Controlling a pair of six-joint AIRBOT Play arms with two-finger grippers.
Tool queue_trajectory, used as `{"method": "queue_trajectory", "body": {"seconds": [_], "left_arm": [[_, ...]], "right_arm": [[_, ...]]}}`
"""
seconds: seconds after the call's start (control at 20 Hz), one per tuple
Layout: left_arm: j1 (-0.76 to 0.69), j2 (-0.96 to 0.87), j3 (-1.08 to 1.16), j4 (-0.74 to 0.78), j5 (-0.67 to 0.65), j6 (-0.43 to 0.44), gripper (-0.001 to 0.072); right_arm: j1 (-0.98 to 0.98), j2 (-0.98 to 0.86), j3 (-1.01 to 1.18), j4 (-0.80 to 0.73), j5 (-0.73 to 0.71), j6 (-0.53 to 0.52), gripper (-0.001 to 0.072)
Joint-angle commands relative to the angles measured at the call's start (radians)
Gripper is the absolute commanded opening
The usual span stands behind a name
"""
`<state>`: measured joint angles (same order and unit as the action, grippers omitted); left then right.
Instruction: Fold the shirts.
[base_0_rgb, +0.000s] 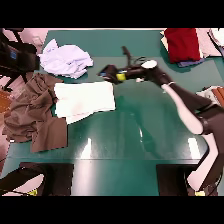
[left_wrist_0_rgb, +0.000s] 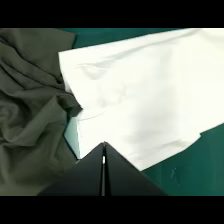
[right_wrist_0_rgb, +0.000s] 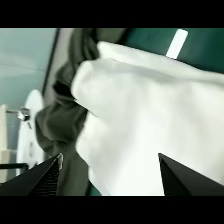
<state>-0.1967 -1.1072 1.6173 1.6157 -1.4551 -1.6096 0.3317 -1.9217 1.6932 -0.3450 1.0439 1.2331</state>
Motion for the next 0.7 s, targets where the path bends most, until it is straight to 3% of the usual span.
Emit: {"method": "queue_trajectory", "body": {"seconds": [0.0, 0.2, 0.35, 0.65], "left_arm": [[0.000, 0.001, -0.108, -0.114, 0.033, 0.013, 0.0022], [0.000, 0.001, -0.129, -0.133, 0.066, 0.013, 0.0022], [0.000, 0.001, -0.129, -0.132, 0.066, 0.013, 0.0022], [0.000, 0.001, -0.129, -0.132, 0.059, 0.021, 0.0022]], "right_arm": [[-0.142, 0.074, -0.146, -0.234, 0.126, 0.065, 0.0693], [-0.124, 0.031, -0.212, -0.226, 0.124, 0.005, 0.0705], [-0.058, -0.049, -0.140, -0.221, 0.144, 0.005, 0.0705], [0.109, -0.231, 0.179, -0.174, 0.101, 0.127, 0.0699]]}}
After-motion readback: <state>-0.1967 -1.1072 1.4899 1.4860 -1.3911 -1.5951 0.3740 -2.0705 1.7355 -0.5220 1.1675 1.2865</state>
